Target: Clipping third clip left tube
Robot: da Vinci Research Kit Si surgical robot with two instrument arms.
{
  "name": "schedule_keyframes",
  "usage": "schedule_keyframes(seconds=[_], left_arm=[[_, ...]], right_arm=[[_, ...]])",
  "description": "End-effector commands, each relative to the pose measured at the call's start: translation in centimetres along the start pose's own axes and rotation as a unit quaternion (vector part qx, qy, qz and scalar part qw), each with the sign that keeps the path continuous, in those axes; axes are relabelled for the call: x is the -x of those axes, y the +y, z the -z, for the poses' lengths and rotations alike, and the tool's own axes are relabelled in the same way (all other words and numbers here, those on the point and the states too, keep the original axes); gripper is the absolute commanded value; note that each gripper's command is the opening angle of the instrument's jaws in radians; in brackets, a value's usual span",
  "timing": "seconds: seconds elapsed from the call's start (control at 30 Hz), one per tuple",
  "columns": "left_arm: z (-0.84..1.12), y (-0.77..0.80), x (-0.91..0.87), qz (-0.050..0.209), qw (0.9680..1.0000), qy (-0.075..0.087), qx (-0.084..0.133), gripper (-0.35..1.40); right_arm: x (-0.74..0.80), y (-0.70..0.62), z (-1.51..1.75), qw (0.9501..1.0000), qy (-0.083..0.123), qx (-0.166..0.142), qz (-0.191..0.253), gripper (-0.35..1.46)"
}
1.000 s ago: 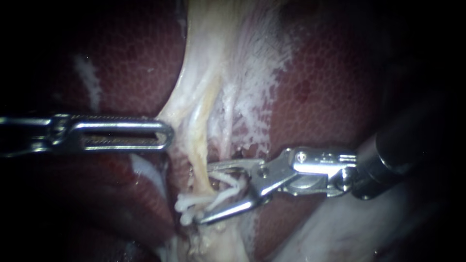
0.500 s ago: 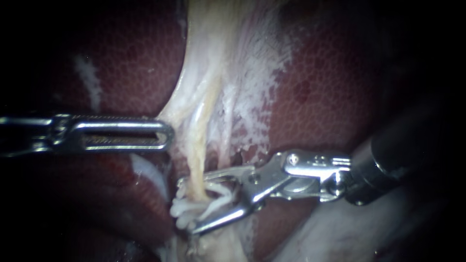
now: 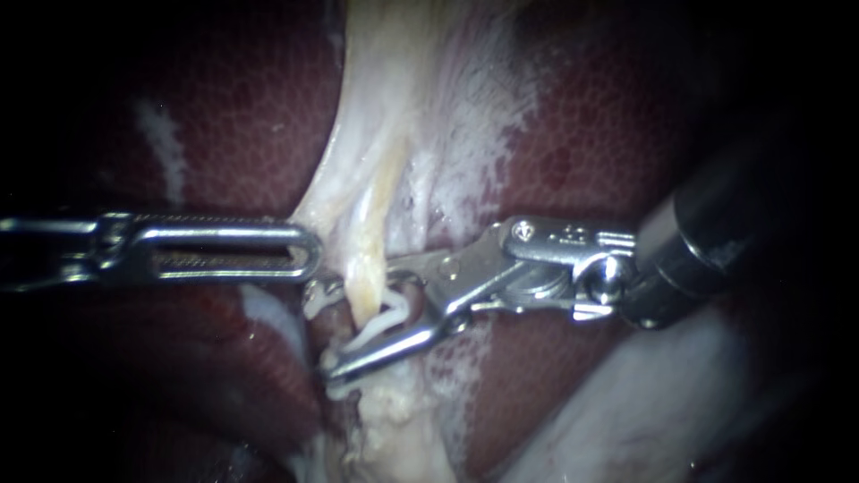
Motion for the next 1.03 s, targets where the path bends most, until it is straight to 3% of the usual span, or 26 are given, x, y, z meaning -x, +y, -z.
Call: schedule_keyframes(seconds=[0.03, 0.23, 0.37, 0.4, 0.6, 1.03], left_arm=[[0.0, 0.0, 0.0, 0.0, 1.0, 0.0, 0.0, -0.35], [0.0, 0.0, 0.0, 0.0, 1.0, 0.0, 0.0, -0.35], [0.0, 0.0, -0.01, 0.0, 1.0, 0.0, 0.0, -0.35], [0.0, 0.0, -0.01, 0.0, 1.0, 0.0, 0.0, -0.35], [0.0, 0.0, -0.01, 0.0, 1.0, 0.0, 0.0, -0.35], [-0.01, 0.0, -0.01, 0.0, 1.0, 0.0, 0.0, -0.35]], right_arm=[[0.0, 0.0, 0.0, 1.0, 0.001, 0.001, 0.0, 0.53], [0.01, 0.02, 0.0, 1.0, 0.001, 0.001, 0.0, 0.42], [0.03, 0.08, 0.04, 0.9996, 0.002, 0.001, -0.029, -0.31], [0.04, 0.1, 0.05, 0.9996, 0.002, 0.0, -0.029, -0.35], [0.11, 0.19, 0.08, 0.9996, 0.002, 0.001, -0.028, -0.35], [0.14, 0.18, 0.06, 0.9997, 0.001, 0.001, -0.026, -0.35]])
